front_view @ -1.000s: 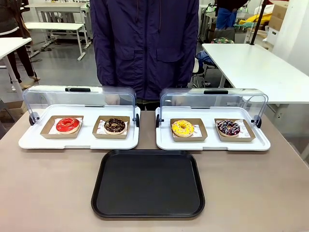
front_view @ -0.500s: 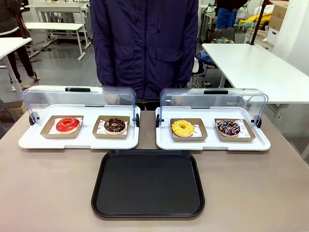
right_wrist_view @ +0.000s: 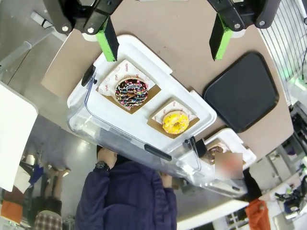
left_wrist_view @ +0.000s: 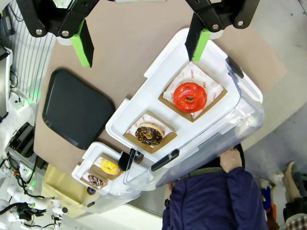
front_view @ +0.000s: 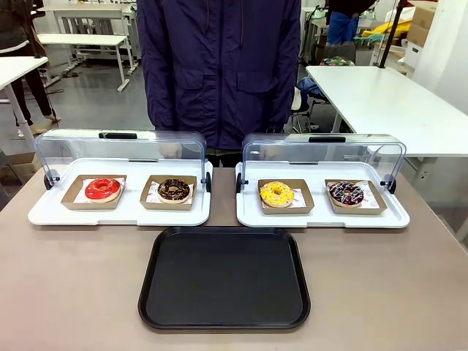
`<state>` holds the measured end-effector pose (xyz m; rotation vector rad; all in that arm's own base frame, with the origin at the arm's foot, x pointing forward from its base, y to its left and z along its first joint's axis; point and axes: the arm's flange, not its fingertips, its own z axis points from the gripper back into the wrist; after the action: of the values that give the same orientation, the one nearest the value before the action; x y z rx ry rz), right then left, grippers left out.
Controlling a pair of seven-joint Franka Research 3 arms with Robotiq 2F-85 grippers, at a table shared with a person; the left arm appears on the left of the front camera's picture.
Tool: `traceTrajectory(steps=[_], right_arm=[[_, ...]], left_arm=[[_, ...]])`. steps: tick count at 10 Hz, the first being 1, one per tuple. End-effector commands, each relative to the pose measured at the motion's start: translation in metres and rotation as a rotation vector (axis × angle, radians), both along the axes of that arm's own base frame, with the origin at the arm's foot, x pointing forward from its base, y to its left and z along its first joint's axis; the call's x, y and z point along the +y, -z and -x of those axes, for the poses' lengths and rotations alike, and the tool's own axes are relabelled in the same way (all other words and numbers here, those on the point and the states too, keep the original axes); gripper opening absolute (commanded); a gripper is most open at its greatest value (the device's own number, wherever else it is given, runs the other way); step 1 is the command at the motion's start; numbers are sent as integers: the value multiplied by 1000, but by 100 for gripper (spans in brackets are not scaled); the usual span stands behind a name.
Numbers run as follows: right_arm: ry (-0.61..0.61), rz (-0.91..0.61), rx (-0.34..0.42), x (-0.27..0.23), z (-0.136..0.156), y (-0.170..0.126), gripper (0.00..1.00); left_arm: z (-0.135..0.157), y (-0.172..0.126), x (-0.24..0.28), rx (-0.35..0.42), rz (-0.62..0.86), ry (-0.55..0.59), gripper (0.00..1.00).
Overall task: Move the third donut from the left to the tray.
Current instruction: Pick up the Paper togo box containing the Donut indicated by the person and place it on the Handle tray.
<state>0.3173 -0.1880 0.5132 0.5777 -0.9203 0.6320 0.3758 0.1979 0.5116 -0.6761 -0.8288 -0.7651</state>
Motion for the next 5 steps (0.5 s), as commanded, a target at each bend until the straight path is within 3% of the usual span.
traceTrajectory(steps=[1, 5], right_arm=[[-15, -4, -29, -2, -2, 0, 100], [-15, -4, -29, -2, -2, 0, 100]], left_arm=[[1, -2, -1, -10, 7, 11, 100], [1, -2, -1, -10, 7, 11, 100]])
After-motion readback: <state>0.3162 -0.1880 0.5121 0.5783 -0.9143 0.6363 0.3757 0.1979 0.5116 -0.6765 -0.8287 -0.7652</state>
